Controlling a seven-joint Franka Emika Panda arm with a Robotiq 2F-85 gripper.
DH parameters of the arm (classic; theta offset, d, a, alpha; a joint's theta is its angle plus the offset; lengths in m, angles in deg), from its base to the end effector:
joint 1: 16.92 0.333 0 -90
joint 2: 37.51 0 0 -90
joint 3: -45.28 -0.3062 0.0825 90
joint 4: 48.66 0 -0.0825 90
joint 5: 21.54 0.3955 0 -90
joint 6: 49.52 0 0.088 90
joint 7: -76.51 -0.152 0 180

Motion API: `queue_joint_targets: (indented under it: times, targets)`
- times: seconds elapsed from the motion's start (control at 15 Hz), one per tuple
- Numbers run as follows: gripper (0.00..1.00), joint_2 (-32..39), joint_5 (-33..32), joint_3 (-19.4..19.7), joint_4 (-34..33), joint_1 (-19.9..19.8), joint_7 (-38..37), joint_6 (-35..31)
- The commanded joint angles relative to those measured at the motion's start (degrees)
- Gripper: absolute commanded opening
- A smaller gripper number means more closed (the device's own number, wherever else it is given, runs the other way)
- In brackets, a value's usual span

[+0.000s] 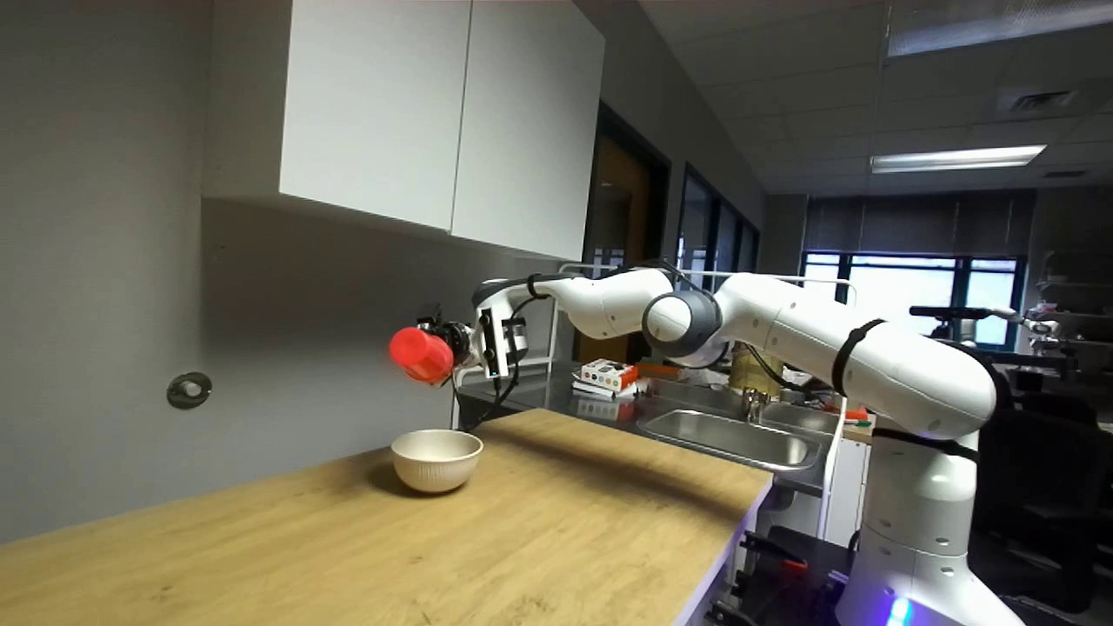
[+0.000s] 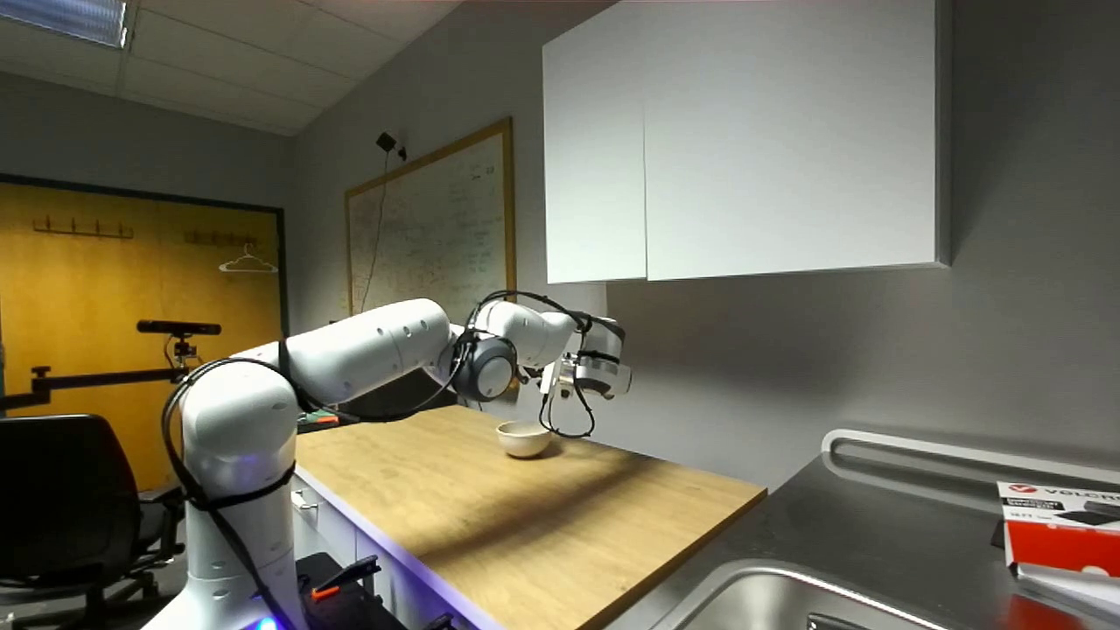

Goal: Pour the contents of the cup into the bowl

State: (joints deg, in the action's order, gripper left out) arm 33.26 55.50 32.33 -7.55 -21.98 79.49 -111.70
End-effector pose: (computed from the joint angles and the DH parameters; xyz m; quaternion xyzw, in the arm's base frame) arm 0.7087 0.1753 0.2898 -0.6396 -0.0818 0.2977 0.7040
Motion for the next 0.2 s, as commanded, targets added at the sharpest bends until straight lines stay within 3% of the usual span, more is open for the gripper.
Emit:
queue_joint_targets:
  times: [0.0, 0.13]
  targets:
    - [0.02, 2.30, 0.73, -0.72, -4.23, 0.09, -3.37, 1.05]
    - [0.02, 2.30, 0.57, -0.63, -4.29, 0.18, -3.57, 1.17]
